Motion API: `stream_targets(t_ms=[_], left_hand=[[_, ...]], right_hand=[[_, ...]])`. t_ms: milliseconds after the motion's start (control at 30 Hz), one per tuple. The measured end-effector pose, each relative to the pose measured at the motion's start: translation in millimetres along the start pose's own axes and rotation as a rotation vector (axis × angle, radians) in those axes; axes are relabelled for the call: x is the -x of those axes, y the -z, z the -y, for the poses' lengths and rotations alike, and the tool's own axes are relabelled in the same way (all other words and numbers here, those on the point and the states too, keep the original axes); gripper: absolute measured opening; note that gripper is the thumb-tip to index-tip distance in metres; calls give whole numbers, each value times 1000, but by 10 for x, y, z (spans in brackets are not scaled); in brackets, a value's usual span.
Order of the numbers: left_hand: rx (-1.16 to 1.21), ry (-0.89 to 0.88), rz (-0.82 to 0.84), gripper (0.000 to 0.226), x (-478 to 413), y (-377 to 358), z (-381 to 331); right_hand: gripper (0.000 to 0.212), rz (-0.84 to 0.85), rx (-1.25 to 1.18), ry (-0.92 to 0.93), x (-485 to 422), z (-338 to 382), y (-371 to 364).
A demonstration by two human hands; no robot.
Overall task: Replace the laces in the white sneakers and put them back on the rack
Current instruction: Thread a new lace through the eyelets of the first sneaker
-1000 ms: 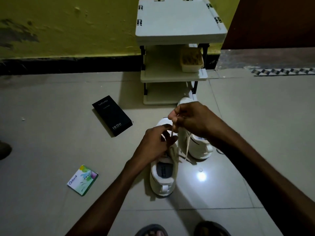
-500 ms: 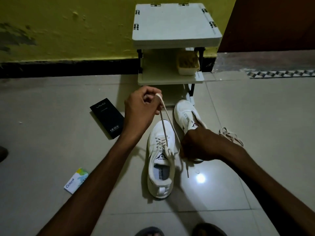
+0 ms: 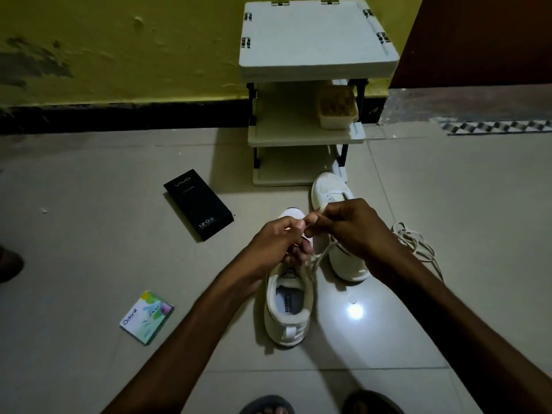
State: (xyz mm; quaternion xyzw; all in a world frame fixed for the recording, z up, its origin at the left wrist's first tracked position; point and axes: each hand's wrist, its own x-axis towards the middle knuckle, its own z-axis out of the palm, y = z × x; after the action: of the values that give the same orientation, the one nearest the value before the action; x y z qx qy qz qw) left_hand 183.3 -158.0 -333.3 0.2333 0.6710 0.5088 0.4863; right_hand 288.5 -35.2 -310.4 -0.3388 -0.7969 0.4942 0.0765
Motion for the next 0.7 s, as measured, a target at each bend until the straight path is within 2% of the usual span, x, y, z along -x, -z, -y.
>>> stream_targets(t_ms=[100,167,233,300,400,500,600,700], left_hand=[[43,-36,-85,14,10,52,53],[26,-73,-131,15,-7,96,90],[-34,-107,-183,19,-34,139,121],[-102,-119,-219,20,-55,163,139],[-215,-129,-215,17,-57,151,151],[-284,-142,-234,15,-53,132,181],[-364,-155,-277,14,-76,166,242],[-381,-163,-270,15,-93,172,258]], right_hand=[[24,-62,-48,-57,19,-21,-41],[19,-15,-97,-117,38,-12,-42],[17,134,-25,-198,69,-13,-47],[22,311,198,-223,108,-12,-52],[24,491,342,-173,152,-51,-70],[39,424,387,-122,161,-84,-73],[27,242,187,-201,125,-160,-76],[14,150,184,-87,139,-138,-40]])
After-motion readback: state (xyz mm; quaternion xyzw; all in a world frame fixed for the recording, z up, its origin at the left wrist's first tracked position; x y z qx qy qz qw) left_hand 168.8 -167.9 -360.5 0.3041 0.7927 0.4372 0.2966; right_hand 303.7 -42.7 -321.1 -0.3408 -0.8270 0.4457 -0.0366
